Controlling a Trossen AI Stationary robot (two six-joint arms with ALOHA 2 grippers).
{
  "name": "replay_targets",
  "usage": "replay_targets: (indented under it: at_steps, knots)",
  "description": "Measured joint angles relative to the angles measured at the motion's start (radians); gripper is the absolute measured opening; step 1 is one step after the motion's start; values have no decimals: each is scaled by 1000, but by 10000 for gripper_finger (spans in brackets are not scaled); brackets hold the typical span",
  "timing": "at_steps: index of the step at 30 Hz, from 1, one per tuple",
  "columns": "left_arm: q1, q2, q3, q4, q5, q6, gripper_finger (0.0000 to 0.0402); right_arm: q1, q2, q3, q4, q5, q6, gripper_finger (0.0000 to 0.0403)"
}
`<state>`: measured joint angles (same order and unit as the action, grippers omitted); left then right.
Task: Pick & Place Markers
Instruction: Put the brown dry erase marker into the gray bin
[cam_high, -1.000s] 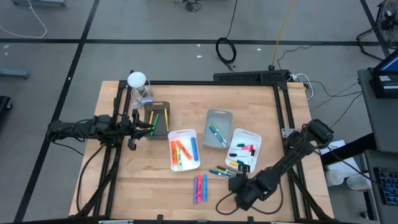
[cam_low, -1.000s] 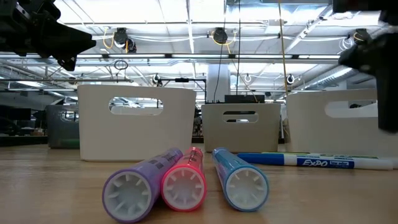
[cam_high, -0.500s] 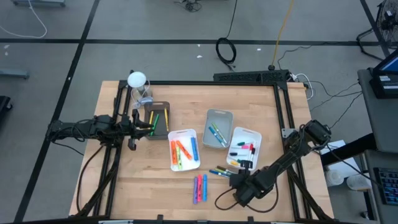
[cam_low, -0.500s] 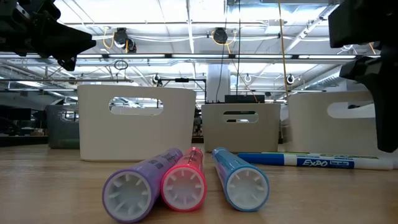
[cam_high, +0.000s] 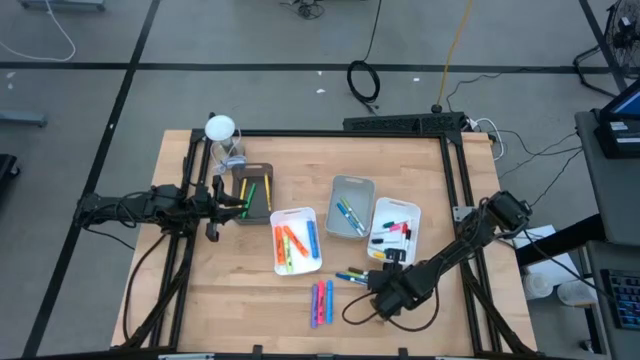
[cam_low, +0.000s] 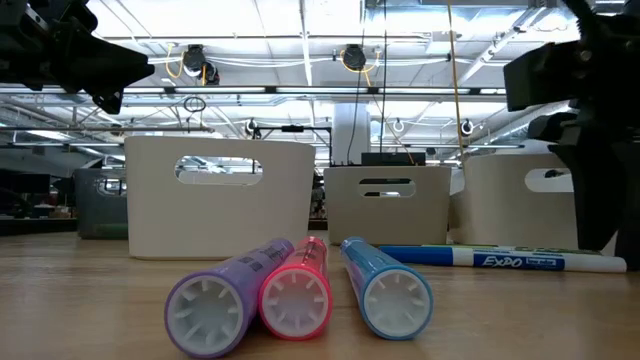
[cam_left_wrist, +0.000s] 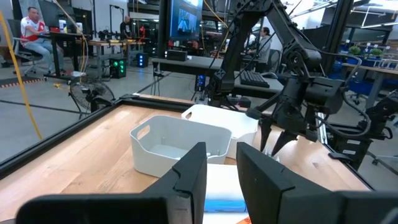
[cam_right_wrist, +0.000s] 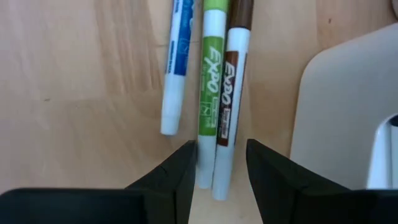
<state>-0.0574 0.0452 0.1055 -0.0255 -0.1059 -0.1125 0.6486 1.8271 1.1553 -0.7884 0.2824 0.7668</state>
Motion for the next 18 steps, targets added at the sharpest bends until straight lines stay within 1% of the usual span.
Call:
replay_targets:
  at_steps: [12, 16, 18]
  knots:
    - [0, 0, 0, 0, 0, 0, 90, -15, -1, -2, 44, -109, 7, 132]
    - [0, 0, 0, 0, 0, 0, 90, -16, -5, -2, 52, -173, 17, 126]
    - [0, 0, 0, 0, 0, 0, 90, -14, -12, -2, 58, -187, 18, 121]
